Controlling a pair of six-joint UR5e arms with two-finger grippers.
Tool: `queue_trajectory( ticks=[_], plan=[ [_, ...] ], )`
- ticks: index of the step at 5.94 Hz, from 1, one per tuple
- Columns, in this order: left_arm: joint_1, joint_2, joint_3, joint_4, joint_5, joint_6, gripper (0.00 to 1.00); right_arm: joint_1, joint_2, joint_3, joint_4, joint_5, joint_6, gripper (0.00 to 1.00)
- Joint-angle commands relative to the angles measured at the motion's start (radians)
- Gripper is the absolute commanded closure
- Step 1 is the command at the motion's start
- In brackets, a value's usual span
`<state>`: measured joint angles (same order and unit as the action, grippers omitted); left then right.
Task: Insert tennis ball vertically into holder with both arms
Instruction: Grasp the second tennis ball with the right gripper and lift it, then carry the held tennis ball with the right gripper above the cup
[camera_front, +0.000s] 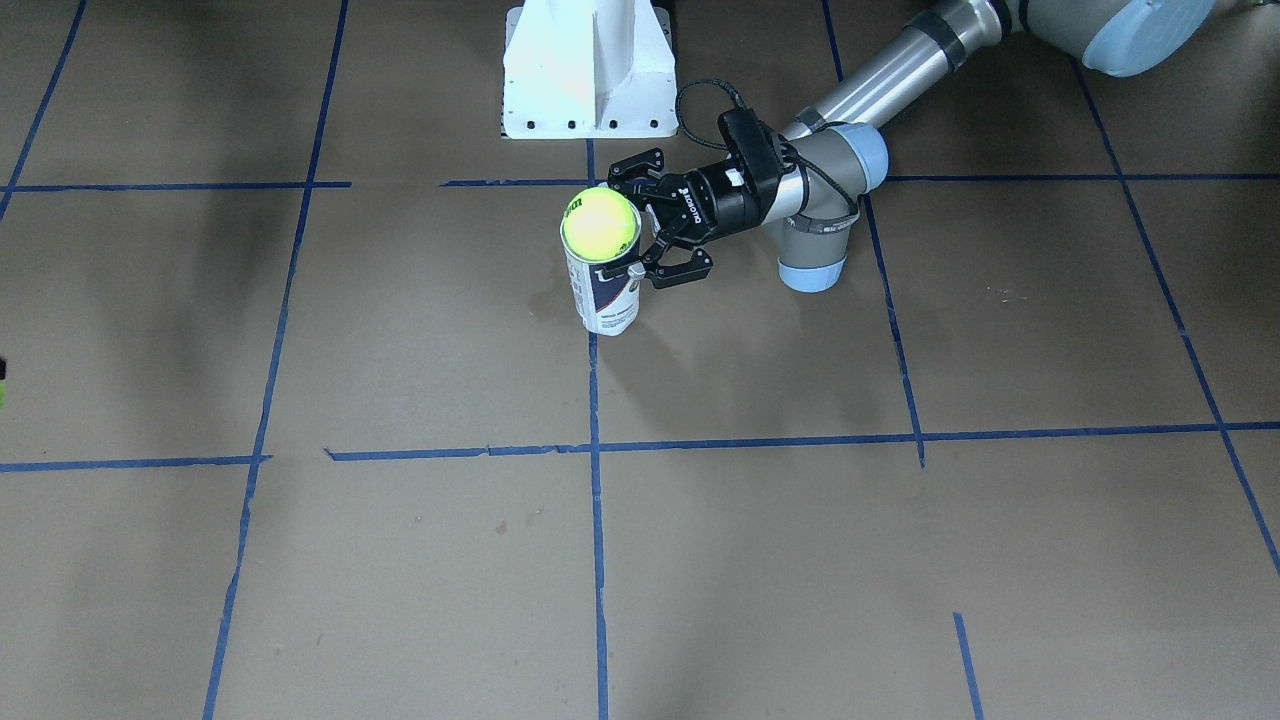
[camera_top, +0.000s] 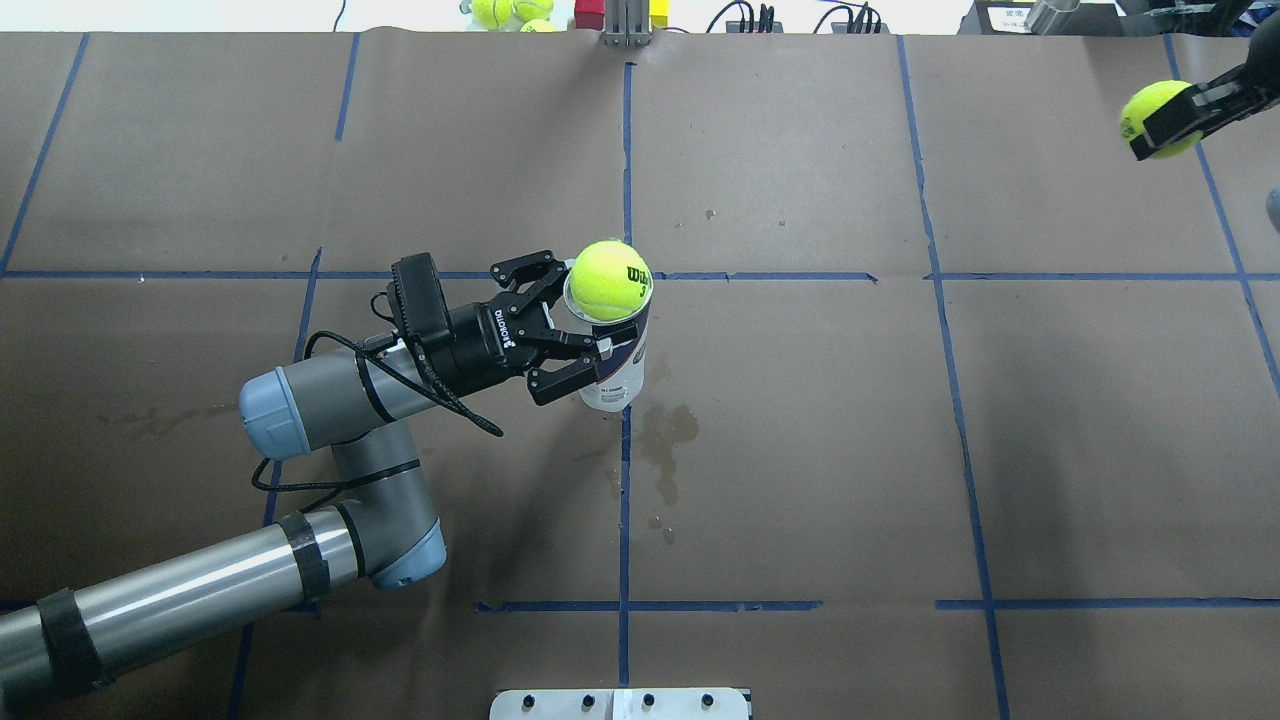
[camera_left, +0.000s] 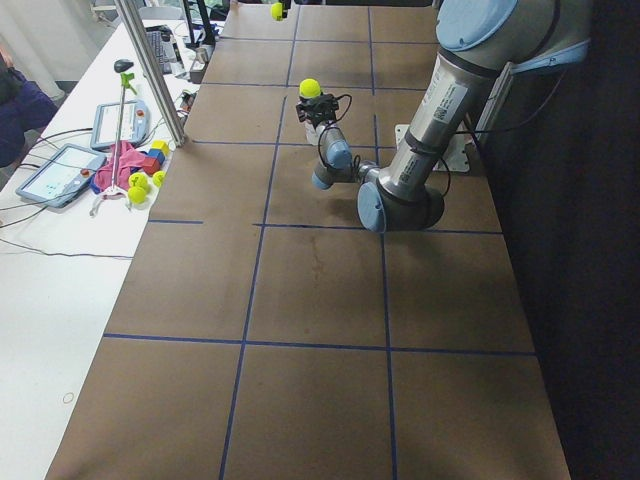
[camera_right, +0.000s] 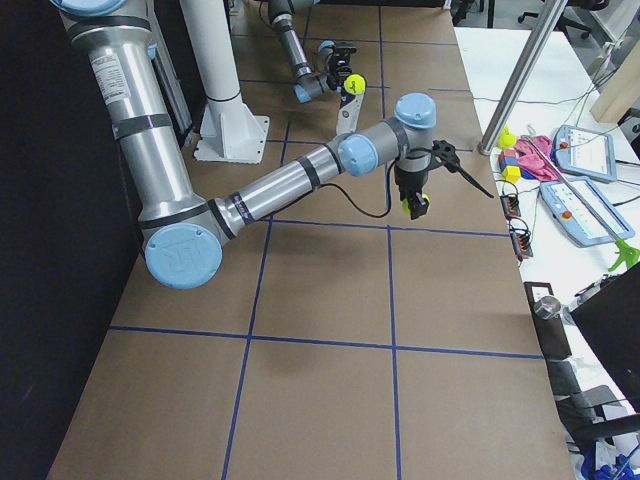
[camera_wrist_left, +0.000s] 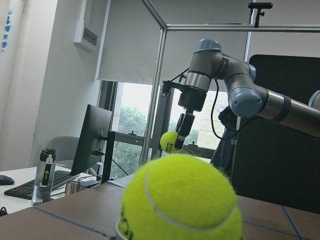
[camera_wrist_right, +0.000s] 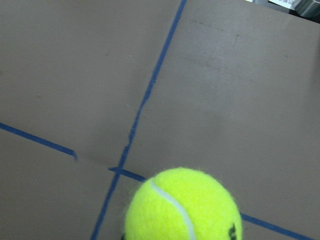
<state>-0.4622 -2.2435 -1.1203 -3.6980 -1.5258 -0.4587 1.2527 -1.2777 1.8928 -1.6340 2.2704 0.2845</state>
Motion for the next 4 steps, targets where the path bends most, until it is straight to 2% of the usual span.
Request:
queue_trajectory(
  ticks=[1, 3, 4],
  plan=[
    [0.002, -0.001, 0.0, 0.001, 0.001, 0.0, 0.24, -0.111, 0.07, 0.159, -0.073, -0.002, 0.297, 0.8],
    [0.002, -0.005, 0.0, 0.003, 0.001, 0.0, 0.24, -0.243, 0.252, 0.251, -0.232, -0.031, 0.565, 0.8],
    [0.004, -0.005, 0.0, 0.003, 0.003, 0.0, 0.24, -0.318, 0.308, 0.255, -0.234, -0.082, 0.666, 0.8]
  ],
)
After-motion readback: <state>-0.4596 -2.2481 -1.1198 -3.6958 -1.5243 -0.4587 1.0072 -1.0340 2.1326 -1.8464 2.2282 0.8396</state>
